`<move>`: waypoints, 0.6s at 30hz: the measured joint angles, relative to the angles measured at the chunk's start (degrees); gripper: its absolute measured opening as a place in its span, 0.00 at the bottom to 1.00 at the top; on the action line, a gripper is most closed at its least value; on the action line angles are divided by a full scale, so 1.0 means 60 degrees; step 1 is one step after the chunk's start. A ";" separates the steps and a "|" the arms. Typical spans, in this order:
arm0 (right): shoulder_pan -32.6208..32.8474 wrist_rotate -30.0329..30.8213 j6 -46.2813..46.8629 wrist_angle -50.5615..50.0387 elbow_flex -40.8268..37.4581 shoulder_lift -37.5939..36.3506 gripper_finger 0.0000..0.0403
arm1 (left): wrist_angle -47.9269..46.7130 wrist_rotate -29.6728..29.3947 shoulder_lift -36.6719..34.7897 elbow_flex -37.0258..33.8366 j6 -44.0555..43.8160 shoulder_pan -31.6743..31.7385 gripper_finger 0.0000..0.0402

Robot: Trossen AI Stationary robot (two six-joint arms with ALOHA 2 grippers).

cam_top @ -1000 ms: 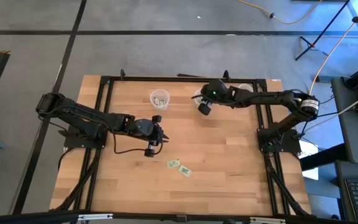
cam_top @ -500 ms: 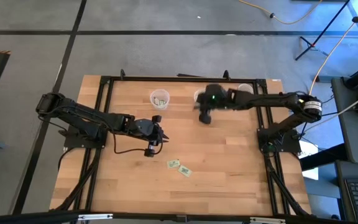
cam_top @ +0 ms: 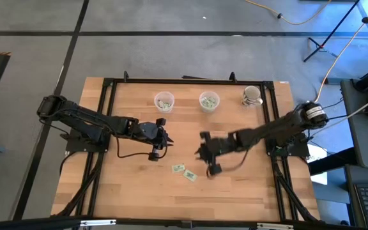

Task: Pick and place Stevia / Truvia into bins
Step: Put the stevia packet into the right transparent container

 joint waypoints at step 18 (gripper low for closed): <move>0.1642 0.0393 0.1064 0.2504 0.0263 0.3467 0.26 | -0.0003 -0.0004 0.0000 0.0000 -0.0004 0.0000 0.12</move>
